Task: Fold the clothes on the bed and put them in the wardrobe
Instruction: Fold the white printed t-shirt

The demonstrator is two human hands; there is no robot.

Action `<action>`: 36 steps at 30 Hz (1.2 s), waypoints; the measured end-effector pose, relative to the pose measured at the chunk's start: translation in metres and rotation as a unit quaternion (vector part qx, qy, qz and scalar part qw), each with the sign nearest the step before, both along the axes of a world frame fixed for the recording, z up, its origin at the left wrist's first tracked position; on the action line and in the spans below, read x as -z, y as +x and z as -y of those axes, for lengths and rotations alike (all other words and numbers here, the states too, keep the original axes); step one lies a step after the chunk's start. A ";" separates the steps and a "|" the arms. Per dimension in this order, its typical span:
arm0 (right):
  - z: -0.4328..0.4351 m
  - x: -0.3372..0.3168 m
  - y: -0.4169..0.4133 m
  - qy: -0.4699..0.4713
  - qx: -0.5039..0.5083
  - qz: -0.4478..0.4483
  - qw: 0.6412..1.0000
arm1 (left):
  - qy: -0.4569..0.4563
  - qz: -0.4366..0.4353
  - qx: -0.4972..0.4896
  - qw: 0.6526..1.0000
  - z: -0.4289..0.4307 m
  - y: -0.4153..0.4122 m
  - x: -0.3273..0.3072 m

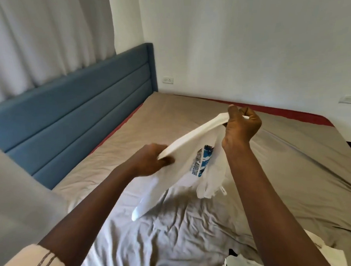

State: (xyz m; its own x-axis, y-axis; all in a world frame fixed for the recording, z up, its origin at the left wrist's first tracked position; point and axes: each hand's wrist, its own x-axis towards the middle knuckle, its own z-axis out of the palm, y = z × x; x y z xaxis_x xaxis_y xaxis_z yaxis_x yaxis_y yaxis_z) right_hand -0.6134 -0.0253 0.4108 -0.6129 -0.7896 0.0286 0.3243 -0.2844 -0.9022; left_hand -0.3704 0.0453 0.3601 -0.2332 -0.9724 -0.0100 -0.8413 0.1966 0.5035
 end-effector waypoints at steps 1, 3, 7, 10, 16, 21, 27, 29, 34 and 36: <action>0.001 0.002 -0.002 0.005 0.011 0.010 1.000 | 0.034 0.023 -0.014 0.999 -0.003 0.011 0.015; 0.004 0.007 -0.007 0.019 0.029 0.024 0.999 | 0.088 0.076 -0.044 0.992 -0.009 0.033 0.044; 0.014 0.018 -0.019 0.046 0.070 0.034 0.996 | 0.190 0.139 -0.078 0.969 -0.019 0.070 0.089; 0.024 0.027 -0.024 0.084 0.092 0.070 0.990 | 0.168 0.175 -0.108 0.964 -0.017 0.095 0.109; 0.064 0.044 -0.022 0.135 0.094 0.105 0.981 | 0.025 0.037 -0.207 0.977 0.026 0.139 0.113; 0.128 0.027 -0.024 0.189 0.068 0.026 0.979 | -0.085 -0.014 -0.258 0.962 0.116 0.160 0.055; 0.196 -0.023 -0.049 0.213 -0.032 -0.238 0.947 | 0.009 -0.188 -0.246 0.951 0.226 0.185 -0.045; 0.213 -0.042 -0.046 0.196 0.005 -0.245 0.949 | 0.141 -0.137 -0.151 0.969 0.246 0.191 -0.070; 0.232 -0.051 -0.044 0.225 0.024 -0.276 0.934 | 0.169 -0.106 -0.058 0.978 0.280 0.194 -0.082; 0.228 -0.054 -0.040 0.109 0.017 -0.067 0.992 | -0.022 -0.064 -0.119 0.991 0.290 0.189 -0.074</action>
